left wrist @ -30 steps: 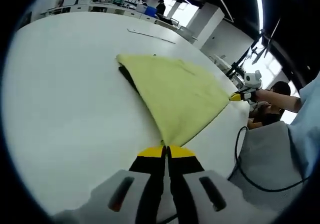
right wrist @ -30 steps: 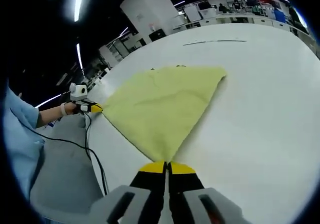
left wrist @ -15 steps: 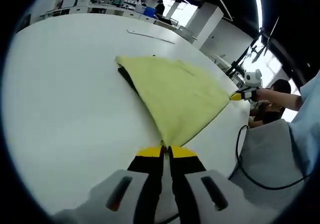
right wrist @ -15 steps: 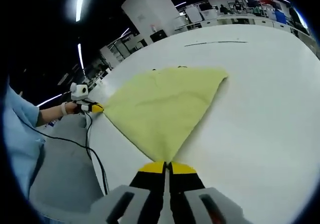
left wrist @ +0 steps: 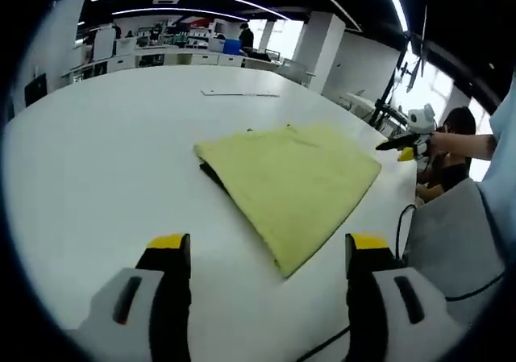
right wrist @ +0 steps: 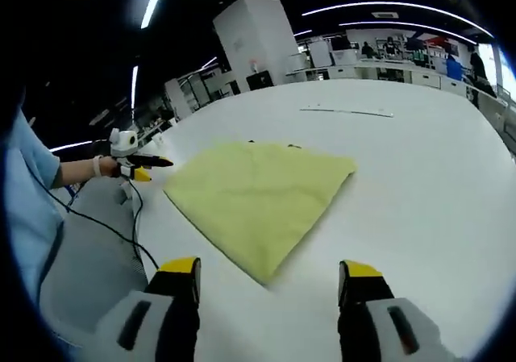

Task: Fold the garment on the visible template until the final outline fits inside the template.

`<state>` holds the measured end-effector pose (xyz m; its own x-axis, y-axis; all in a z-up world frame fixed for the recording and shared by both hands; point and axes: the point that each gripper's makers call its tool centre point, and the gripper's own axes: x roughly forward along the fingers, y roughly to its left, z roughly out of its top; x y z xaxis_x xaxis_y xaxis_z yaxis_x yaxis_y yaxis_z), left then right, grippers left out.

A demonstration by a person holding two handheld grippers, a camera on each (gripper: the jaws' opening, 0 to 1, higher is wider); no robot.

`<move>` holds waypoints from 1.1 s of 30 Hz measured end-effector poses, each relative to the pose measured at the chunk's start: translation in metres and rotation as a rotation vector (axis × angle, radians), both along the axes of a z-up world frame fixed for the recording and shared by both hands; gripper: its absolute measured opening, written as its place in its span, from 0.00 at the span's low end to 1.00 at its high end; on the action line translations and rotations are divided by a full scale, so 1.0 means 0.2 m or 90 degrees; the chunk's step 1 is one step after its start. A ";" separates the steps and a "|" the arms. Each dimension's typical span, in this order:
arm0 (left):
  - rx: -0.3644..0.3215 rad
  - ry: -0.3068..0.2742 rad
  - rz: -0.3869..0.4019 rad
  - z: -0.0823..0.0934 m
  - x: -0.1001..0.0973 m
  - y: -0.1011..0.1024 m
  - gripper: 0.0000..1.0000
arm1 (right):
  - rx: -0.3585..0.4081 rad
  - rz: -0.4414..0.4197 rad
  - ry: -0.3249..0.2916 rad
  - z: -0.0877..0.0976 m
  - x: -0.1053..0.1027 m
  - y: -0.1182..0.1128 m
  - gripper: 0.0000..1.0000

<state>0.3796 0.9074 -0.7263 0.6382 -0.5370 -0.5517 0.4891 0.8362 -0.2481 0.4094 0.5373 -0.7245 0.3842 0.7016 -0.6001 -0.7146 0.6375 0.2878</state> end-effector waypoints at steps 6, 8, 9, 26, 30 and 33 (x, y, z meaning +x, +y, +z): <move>0.048 -0.049 -0.005 0.07 0.00 0.01 0.99 | -0.019 -0.015 -0.031 0.03 -0.01 -0.03 0.94; 0.044 -0.039 0.003 0.08 -0.02 0.01 0.99 | -0.051 -0.017 -0.075 0.04 0.01 -0.06 1.00; 0.042 -0.037 0.007 0.09 -0.02 0.01 0.99 | -0.060 -0.013 -0.066 0.03 -0.02 -0.06 1.00; 0.032 -0.093 0.056 0.20 -0.09 -0.04 0.99 | 0.016 -0.069 -0.102 0.13 -0.02 0.00 1.00; 0.014 -0.104 0.068 0.22 -0.08 -0.05 0.99 | 0.029 -0.086 -0.111 0.16 -0.02 -0.01 1.00; 0.021 -0.105 0.070 0.21 -0.09 -0.06 0.99 | 0.033 -0.091 -0.122 0.18 -0.03 -0.02 1.00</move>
